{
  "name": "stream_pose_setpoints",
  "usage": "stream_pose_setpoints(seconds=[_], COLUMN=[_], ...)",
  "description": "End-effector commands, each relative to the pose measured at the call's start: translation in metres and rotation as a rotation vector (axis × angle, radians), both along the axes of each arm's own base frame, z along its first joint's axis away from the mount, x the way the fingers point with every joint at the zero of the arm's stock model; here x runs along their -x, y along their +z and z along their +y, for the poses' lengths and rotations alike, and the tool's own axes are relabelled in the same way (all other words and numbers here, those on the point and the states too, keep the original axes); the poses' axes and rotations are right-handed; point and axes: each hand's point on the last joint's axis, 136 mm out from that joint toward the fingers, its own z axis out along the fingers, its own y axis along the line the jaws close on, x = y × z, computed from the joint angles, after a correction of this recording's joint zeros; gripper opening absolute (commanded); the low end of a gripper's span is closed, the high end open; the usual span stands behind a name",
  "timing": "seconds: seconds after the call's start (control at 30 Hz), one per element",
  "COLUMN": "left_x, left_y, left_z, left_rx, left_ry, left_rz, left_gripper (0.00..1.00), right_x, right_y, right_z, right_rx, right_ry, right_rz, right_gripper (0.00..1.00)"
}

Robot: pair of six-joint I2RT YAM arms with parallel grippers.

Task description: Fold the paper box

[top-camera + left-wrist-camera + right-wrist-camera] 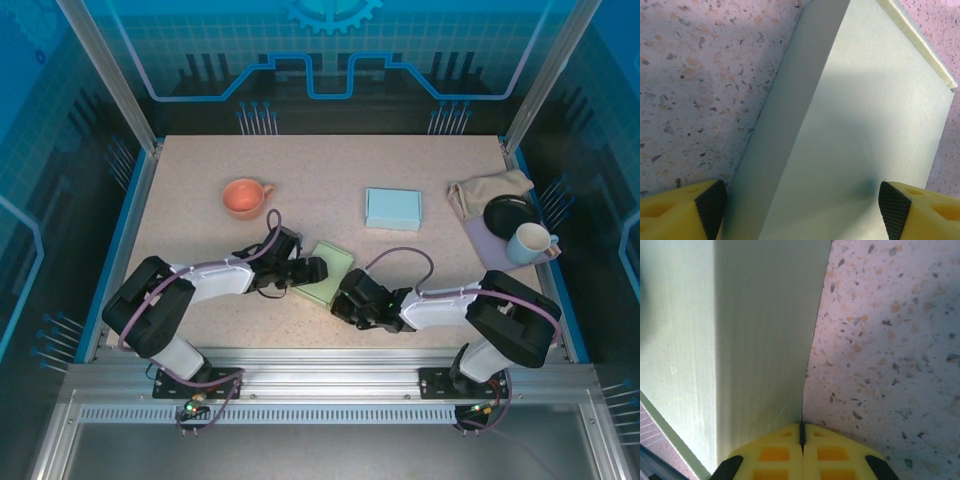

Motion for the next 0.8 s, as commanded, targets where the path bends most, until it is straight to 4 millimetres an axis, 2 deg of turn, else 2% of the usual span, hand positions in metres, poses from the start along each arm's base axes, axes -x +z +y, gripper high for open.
stream_pose_setpoints(seconds=[0.0, 0.23, 0.5, 0.63, 0.77], left_x=[0.011, 0.032, 0.064, 0.071, 0.074], left_y=[-0.003, -0.007, -0.001, -0.006, -0.004], left_z=[-0.009, -0.029, -0.084, -0.093, -0.098], left_rx=[0.014, 0.056, 0.117, 0.146, 0.219], left_ry=[-0.005, -0.026, -0.126, -0.123, -0.102], left_rz=[0.006, 0.02, 0.027, 0.059, 0.085], left_gripper=[0.83, 0.83, 0.83, 0.83, 0.83], right_x=[0.0, -0.004, -0.013, -0.014, -0.019], right_y=[-0.006, -0.017, -0.016, -0.017, -0.006], right_z=[0.006, -0.007, -0.007, -0.008, 0.003], right_rx=[-0.003, 0.019, -0.015, -0.019, -0.101], right_ry=[-0.007, -0.037, -0.018, -0.004, 0.032], right_rz=[0.019, 0.04, 0.038, 0.031, -0.027], right_gripper=[0.0, 0.0, 0.0, 0.0, 0.0])
